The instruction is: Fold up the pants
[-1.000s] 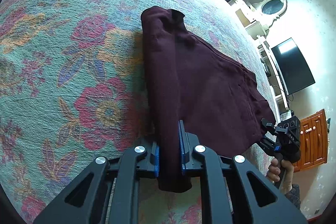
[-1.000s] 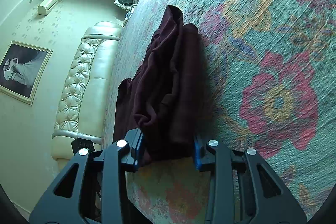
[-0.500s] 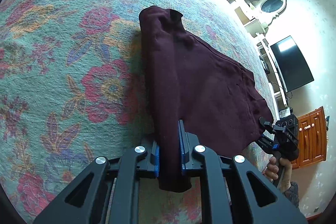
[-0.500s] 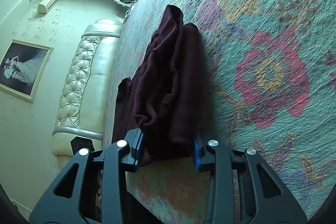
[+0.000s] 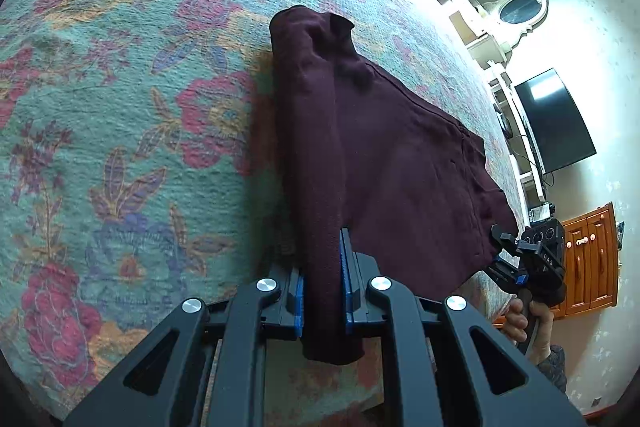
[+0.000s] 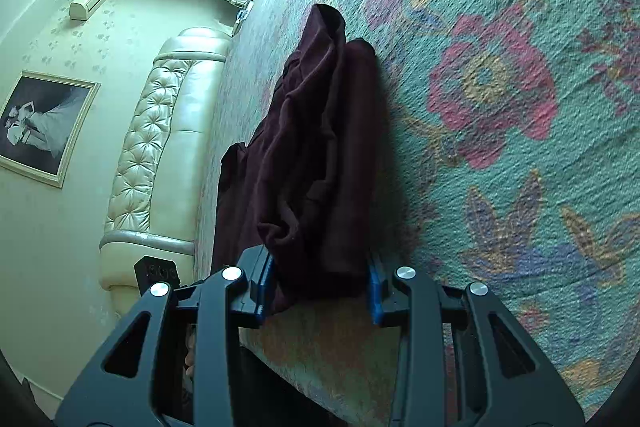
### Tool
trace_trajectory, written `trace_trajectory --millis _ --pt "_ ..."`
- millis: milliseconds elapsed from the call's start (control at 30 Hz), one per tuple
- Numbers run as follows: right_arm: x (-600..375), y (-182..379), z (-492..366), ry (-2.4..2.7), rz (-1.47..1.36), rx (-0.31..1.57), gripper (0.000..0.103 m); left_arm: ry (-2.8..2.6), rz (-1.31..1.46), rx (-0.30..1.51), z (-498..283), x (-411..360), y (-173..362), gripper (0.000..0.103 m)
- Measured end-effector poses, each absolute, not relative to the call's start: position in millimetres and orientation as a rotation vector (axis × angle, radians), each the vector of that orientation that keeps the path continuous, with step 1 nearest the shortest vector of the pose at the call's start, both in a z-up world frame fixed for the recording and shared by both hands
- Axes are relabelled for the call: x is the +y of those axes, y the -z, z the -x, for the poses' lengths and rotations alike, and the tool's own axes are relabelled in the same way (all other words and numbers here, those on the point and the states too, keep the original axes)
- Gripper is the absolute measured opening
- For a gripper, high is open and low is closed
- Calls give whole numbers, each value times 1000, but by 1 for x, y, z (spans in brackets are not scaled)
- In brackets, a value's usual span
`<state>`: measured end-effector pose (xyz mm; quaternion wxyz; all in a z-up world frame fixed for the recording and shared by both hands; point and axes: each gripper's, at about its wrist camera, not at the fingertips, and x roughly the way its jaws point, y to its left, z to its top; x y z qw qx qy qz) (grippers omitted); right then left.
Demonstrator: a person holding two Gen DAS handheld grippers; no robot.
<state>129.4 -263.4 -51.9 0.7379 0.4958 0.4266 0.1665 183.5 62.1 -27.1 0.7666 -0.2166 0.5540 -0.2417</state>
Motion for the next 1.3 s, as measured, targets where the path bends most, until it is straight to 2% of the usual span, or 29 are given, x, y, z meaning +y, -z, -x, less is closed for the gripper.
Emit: trace_trajectory --millis 1300 --pt "-272 71 -97 -381 -1132 925 35 542 484 1210 -190 58 46 15"
